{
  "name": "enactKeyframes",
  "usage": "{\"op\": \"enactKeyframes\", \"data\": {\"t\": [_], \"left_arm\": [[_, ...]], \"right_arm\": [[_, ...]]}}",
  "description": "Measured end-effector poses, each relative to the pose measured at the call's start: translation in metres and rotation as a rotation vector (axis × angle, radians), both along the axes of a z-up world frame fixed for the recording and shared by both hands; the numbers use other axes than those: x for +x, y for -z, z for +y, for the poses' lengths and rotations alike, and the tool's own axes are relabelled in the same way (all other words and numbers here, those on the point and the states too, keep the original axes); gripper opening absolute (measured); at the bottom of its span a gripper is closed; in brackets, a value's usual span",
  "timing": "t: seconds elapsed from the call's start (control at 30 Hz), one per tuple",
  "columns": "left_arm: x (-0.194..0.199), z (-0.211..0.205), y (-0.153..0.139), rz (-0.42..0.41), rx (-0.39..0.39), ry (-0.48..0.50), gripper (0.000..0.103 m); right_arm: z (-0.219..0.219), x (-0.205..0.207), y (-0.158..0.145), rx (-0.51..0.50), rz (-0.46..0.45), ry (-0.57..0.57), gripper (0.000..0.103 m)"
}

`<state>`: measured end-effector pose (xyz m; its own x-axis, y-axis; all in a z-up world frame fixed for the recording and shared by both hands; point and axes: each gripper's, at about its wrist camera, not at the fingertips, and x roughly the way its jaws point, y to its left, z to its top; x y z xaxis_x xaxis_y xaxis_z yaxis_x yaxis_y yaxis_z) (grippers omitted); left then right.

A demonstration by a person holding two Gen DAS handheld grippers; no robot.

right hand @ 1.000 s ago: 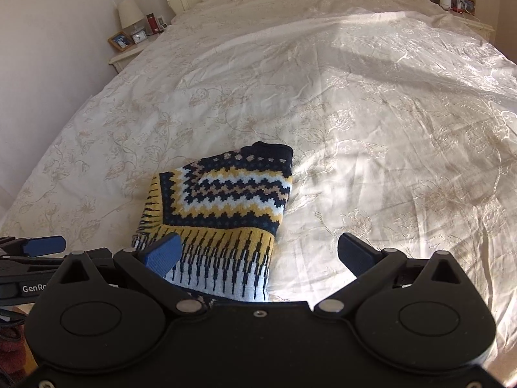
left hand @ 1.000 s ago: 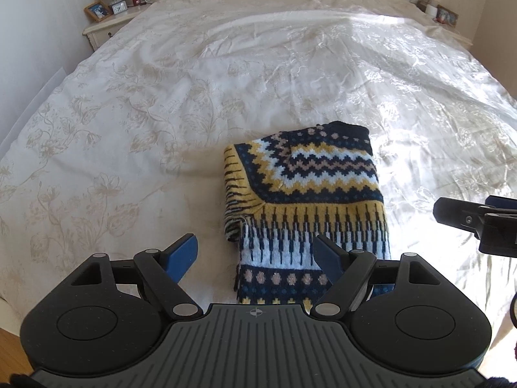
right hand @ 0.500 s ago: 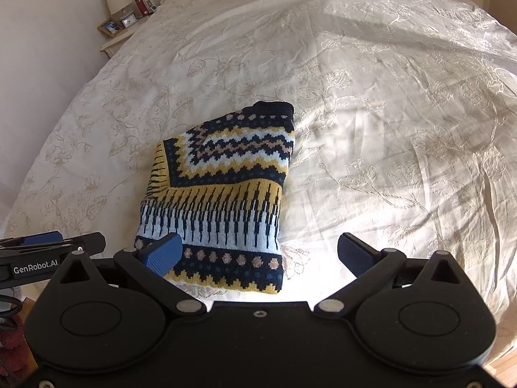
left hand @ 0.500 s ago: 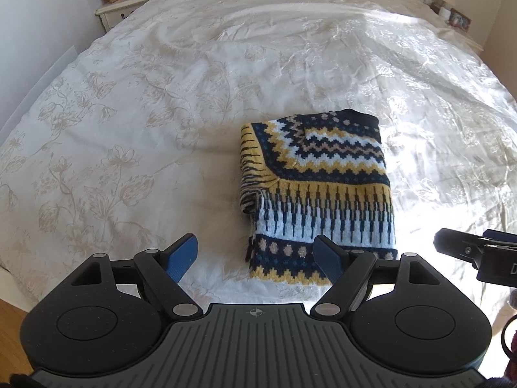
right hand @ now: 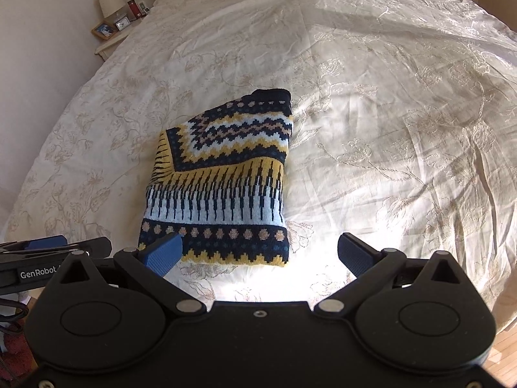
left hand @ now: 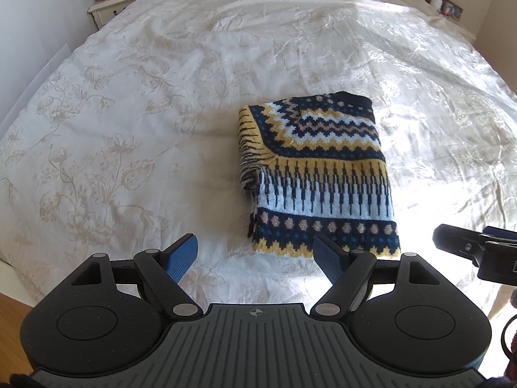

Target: Fold small clothes

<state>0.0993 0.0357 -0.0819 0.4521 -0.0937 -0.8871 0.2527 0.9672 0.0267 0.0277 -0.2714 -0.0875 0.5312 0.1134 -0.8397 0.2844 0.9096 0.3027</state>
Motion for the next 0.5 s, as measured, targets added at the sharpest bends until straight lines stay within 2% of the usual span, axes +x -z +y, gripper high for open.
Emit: {"op": "enactKeyframes", "data": {"t": [0.5], "left_arm": [[-0.0077,0.0053,-0.0042,0.005,-0.005,-0.010,0.078]], "right_arm": [[0.0074,-0.0088,-0.0072,-0.012,-0.020,0.008,0.102]]}}
